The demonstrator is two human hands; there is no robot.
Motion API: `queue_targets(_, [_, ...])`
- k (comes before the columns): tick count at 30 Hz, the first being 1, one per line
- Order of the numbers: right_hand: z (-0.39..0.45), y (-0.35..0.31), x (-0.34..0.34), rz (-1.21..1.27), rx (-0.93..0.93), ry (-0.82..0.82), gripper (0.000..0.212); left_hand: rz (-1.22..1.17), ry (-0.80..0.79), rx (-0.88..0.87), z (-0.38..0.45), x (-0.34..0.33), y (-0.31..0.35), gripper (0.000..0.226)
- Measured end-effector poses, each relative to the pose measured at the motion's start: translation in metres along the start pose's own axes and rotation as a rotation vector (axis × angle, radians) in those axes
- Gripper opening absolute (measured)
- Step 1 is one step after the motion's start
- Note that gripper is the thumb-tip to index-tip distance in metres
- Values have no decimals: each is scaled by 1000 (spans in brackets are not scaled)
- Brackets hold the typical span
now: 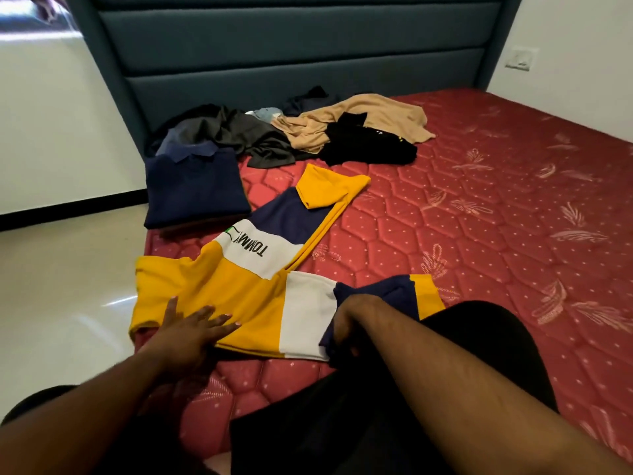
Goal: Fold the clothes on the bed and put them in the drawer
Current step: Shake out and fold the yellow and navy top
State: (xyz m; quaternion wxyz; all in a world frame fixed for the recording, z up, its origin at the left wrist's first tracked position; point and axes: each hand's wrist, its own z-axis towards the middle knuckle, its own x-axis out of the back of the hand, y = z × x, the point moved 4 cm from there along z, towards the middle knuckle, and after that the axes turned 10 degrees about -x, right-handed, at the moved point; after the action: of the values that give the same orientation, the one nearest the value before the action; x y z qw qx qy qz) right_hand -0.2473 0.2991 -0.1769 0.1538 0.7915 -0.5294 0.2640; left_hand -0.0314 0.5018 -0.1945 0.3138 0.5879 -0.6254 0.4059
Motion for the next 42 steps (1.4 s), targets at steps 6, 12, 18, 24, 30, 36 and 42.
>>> queue_targets(6, [16, -37, 78, 44, 193, 72, 34, 21, -107, -298, 29, 43, -23, 52])
queue_targets(12, [85, -38, 171, 433, 297, 570, 11, -283, 262, -271, 101, 122, -47, 68])
queue_targets(18, [166, -62, 220, 36, 496, 764, 31, -464, 542, -51, 253, 147, -52, 41])
queue_targets(24, [237, -32, 303, 366, 178, 1047, 42, -641, 793, 259, 360, 155, -76, 40])
queue_targets(30, [283, -20, 350, 858, 154, 914, 38, -498, 761, 414, 397, 163, -78, 51])
queue_targets(36, [270, -46, 373, 378, 203, 289, 26, -621, 728, 406, 395, 159, -76, 77])
queue_targets(42, [222, -56, 371, -268, 144, 526, 13, -1572, 717, 597, 398, 181, -92, 51])
